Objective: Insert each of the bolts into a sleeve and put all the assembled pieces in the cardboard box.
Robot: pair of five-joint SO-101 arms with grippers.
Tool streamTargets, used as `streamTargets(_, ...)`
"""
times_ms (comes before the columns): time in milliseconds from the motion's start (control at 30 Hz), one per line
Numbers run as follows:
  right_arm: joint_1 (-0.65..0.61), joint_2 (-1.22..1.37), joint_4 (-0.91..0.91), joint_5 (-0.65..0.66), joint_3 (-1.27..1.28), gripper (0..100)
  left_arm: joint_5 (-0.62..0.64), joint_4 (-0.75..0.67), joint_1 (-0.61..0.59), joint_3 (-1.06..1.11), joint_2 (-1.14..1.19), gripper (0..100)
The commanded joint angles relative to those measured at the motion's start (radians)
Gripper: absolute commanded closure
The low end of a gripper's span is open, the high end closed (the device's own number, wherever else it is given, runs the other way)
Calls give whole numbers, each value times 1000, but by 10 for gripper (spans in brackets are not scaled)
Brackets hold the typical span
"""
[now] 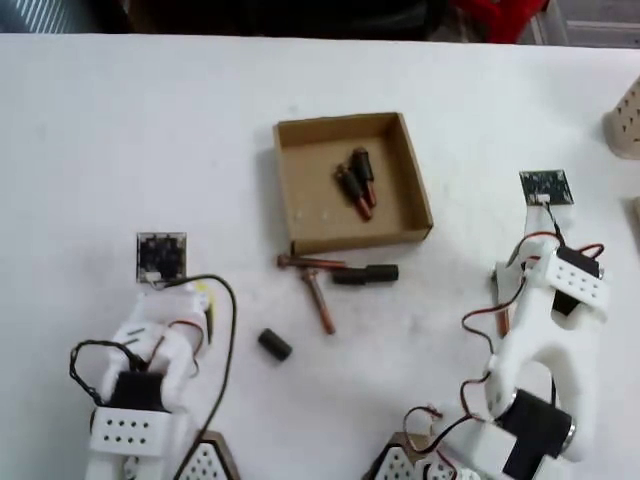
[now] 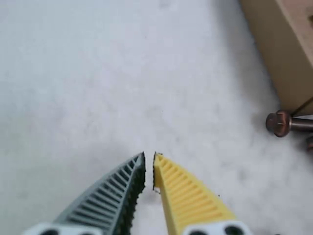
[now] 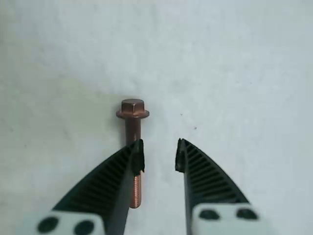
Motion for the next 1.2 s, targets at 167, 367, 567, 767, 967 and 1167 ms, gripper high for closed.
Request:
streamTargets(167,-44,128,-24,-12,-74,957,-9,11,-8,-5,-12,935)
streamTargets(367,-68,130,-22,-12,-71,957,-9,8,-8,-5,-12,935)
streamTargets(567,-84,127,16,-98,-78,956,-9,6,-8,-5,-12,935)
streamTargets(767,-91,136,10,-103,-77,956,-9,6,-8,-5,-12,935)
streamTargets(967,-91,174,-76,-103,-74,956,-9,6,-8,-5,-12,935)
streamTargets(1167,-114,259,-97,-97,-92,956,-9,6,-8,-5,-12,935)
